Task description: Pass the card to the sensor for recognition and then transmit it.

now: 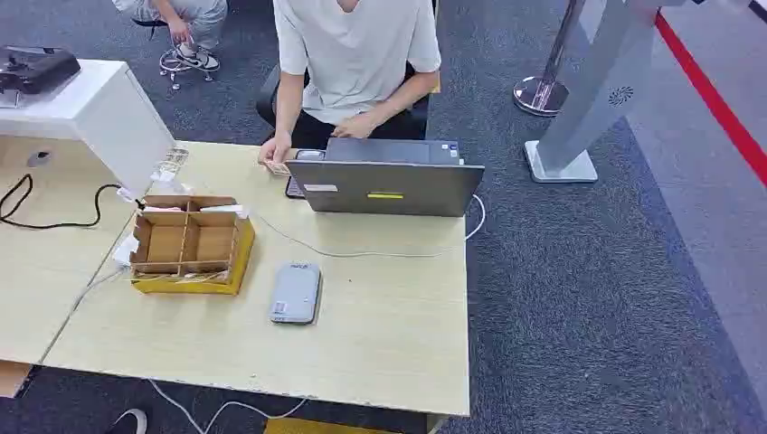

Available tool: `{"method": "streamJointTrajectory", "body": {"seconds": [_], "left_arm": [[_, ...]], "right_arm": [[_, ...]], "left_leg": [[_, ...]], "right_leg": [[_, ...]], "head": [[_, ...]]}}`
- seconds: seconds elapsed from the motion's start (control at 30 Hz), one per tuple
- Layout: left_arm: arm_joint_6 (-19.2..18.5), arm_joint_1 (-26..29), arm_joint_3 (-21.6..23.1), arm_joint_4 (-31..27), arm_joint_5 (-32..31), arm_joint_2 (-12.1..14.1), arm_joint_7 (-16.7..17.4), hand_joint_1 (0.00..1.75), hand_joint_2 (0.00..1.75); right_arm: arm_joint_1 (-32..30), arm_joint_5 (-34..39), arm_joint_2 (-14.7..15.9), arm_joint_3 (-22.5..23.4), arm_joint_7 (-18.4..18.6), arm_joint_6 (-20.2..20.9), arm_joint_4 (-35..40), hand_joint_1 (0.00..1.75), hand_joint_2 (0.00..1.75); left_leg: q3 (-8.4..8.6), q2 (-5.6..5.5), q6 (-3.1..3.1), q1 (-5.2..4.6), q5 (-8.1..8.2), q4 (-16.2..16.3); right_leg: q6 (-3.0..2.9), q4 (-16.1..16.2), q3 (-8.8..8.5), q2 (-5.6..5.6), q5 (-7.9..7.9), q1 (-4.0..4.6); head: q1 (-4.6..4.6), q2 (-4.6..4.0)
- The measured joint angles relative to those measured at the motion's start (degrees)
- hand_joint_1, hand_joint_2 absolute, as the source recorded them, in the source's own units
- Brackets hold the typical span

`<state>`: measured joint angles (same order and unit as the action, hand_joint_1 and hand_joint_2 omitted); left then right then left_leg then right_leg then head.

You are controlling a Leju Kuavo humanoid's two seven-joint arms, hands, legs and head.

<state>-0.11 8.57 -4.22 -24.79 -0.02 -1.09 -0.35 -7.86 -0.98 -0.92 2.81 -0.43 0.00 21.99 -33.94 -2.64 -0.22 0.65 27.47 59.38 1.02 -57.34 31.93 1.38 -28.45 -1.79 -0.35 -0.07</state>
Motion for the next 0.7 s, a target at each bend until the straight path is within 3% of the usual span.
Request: {"method": "streamJointTrajectory", "body": {"seconds": [0.07, 0.1, 0.13, 0.3, 0.33, 0.37, 0.4, 0.43, 0.47, 0.6, 0.63, 0.7], "left_arm": [[-0.59, -0.43, -2.78, 0.59, -0.15, -0.11, -0.66, 0.0, 1.75], [-0.83, -0.66, -4.0, 0.84, -0.15, -0.13, -1.03, 0.0, 0.0], [-1.12, -0.91, -5.66, 1.1, -0.17, -0.17, -1.42, 0.0, 1.75], [-2.51, -1.94, -13.25, 2.08, -0.24, -0.61, -3.5, 0.0, 1.75], [-2.84, -2.18, -15.02, 2.3, -0.24, -0.81, -4.02, 0.0, 0.0], [-3.0, -2.45, -16.79, 2.5, -0.24, -0.96, -4.49, 0.0, 0.0], [-3.12, -2.69, -18.56, 2.71, -0.24, -1.11, -5.09, 0.0, 1.75], [-3.35, -2.89, -20.0, 2.87, -0.24, -1.18, -5.51, 0.0, 1.75], [-3.61, -3.07, -21.73, 3.02, -0.24, -1.29, -6.04, 0.0, 0.0], [-4.18, -4.02, -29.12, 3.81, -0.33, -1.88, -8.0, 0.0, 0.0], [-4.26, -4.22, -30.58, 3.98, -0.33, -1.99, -8.51, 0.0, 1.75], [-4.74, -4.68, -33.97, 4.29, -0.35, -2.27, -9.69, 0.0, 1.75]], "right_arm": [[0.46, -1.54, -0.02, 1.36, -0.9, -0.13, -0.2, 0.0, 1.75], [0.72, -2.26, -0.04, 2.04, -1.25, -0.35, -0.39, 0.0, 1.75], [1.01, -3.05, -0.04, 2.92, -1.78, -0.7, -0.55, 0.0, 1.75], [2.22, -6.39, -0.55, 6.84, -3.57, -1.95, -1.55, 0.0, 1.75], [2.53, -7.19, -0.65, 7.74, -3.96, -2.27, -1.9, 0.0, 1.75], [2.73, -7.79, -0.88, 8.49, -4.25, -2.51, -2.1, 0.0, 0.0], [2.97, -8.68, -1.09, 9.51, -4.68, -2.95, -2.4, 0.0, 0.0], [3.17, -9.28, -1.33, 10.26, -4.99, -3.21, -2.6, 0.0, 0.0], [3.49, -9.95, -1.53, 11.16, -5.4, -3.61, -2.89, 0.0, 0.0], [4.52, -12.76, -2.54, 14.83, -6.97, -5.13, -3.98, 0.0, 0.0], [4.8, -13.49, -2.91, 15.75, -7.43, -5.5, -4.28, 0.0, 0.0], [5.23, -14.78, -3.41, 17.52, -8.2, -6.25, -4.79, 0.0, 0.0]], "left_leg": [[0.01, 0.0, 0.0, 0.0, 0.0, 0.0], [0.01, 0.0, 0.0, 0.0, 0.0, 0.0], [0.01, 0.0, 0.0, 0.0, 0.0, 0.0], [0.01, 0.0, 0.0, 0.0, 0.0, 0.0], [0.01, 0.0, 0.0, 0.0, 0.0, 0.0], [0.0, 0.0, 0.0, 0.0, 0.0, 0.0], [0.0, 0.0, 0.0, 0.0, 0.0, 0.0], [0.0, 0.0, 0.0, 0.0, 0.0, 0.0], [0.01, 0.0, 0.0, 0.0, 0.0, 0.0], [0.0, 0.0, 0.0, 0.0, 0.0, 0.0], [0.0, 0.0, 0.0, 0.0, 0.0, 0.0], [0.0, 0.0, 0.0, 0.0, 0.0, 0.0]], "right_leg": [[0.0, 0.0, 0.0, 0.0, 0.0, 0.0], [0.0, 0.0, 0.0, 0.0, 0.0, 0.0], [0.0, 0.0, 0.0, 0.0, 0.0, 0.0], [0.0, 0.0, -0.01, 0.0, 0.0, 0.0], [0.0, 0.0, -0.01, 0.0, 0.0, 0.0], [0.0, 0.0, -0.01, 0.0, 0.0, 0.0], [0.0, 0.0, -0.01, 0.0, 0.0, 0.0], [0.0, 0.0, 0.0, 0.0, 0.0, 0.0], [0.0, 0.0, 0.01, 0.0, 0.0, 0.0], [0.0, 0.0, 0.0, 0.0, 0.0, 0.0], [0.0, 0.0, 0.0, 0.01, 0.0, 0.0], [0.0, 0.0, 0.0, 0.01, 0.0, 0.0]], "head": [[0.0, 0.0], [0.0, 0.0], [0.0, 0.0], [0.0, 0.0], [0.0, 0.0], [0.0, 0.0], [0.0, 0.0], [0.0, 0.0], [0.0, 0.0], [0.0, 0.0], [0.0, 0.0], [0.02, 0.0]]}}
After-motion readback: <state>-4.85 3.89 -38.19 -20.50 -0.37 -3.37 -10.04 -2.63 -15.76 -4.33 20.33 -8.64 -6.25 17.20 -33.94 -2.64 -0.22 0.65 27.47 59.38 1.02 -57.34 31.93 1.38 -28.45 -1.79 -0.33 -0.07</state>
